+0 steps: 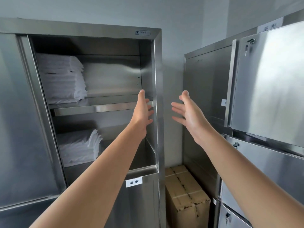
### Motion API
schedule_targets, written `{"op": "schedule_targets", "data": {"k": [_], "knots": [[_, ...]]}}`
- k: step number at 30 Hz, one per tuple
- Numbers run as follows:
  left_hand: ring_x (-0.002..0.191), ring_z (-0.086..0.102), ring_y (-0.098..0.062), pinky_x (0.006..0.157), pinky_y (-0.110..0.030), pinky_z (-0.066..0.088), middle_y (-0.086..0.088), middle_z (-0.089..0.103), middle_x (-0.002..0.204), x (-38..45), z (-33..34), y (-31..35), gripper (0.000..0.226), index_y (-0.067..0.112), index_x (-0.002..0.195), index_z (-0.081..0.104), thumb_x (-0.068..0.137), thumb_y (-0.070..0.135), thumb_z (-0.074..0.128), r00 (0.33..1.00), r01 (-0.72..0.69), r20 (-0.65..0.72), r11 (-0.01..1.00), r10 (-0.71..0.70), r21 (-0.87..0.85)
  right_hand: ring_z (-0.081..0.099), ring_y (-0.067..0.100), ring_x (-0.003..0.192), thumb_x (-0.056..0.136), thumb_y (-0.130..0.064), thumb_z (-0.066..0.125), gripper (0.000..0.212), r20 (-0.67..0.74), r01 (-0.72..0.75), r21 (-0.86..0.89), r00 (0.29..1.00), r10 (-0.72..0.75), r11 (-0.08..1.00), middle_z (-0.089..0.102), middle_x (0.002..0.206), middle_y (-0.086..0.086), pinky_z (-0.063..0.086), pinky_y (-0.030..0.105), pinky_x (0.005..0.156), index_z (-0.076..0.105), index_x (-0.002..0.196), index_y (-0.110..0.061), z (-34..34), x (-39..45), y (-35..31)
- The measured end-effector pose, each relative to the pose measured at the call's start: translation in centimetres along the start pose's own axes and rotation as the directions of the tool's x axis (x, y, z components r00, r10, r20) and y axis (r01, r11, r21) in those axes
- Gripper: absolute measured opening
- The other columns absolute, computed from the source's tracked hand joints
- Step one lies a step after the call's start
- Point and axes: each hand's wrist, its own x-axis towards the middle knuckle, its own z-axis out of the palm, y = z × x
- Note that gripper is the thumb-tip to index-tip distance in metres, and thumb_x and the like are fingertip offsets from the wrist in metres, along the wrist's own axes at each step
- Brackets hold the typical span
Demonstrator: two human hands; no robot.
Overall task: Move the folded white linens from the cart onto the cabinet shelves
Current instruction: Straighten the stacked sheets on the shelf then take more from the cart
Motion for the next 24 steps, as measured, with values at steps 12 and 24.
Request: {"op": "schedule_targets", "data": {"k": [12, 24], "knots": [[0.126, 0.055, -0.023, 0.113, -0.050, 0.037, -0.007, 0.050, 0.147, 1.2, 5.6, -1.3, 0.067, 0.020, 0.147, 0.044, 0.100, 0.064, 0.028, 0.980, 0.030, 0.196, 0.999, -0.026, -0.017, 0.049, 0.018, 0.133, 0.103, -0.055, 0.029, 0.061, -0.182, 0.019, -0.021, 0.983, -0.022, 1.000, 0.047, 0.148, 0.008, 0.043, 0.043, 0.111, 0.030, 0.153, -0.019, -4.5, -1.2, -0.8], [0.120, 0.056, -0.023, 0.107, -0.047, 0.041, -0.007, 0.052, 0.143, -4.3, 23.0, -4.5, 0.064, 0.017, 0.141, 0.049, 0.101, 0.062, 0.027, 0.800, 0.147, 0.591, 0.988, -0.098, -0.035, 0.051, 0.016, 0.128, 0.103, -0.053, 0.032, 0.045, -0.557, 0.008, -0.135, 0.827, -0.082, 0.991, 0.052, 0.142, 0.006, 0.044, 0.042, 0.110, 0.044, 0.137, -0.025, -18.0, -8.8, -4.3]]}}
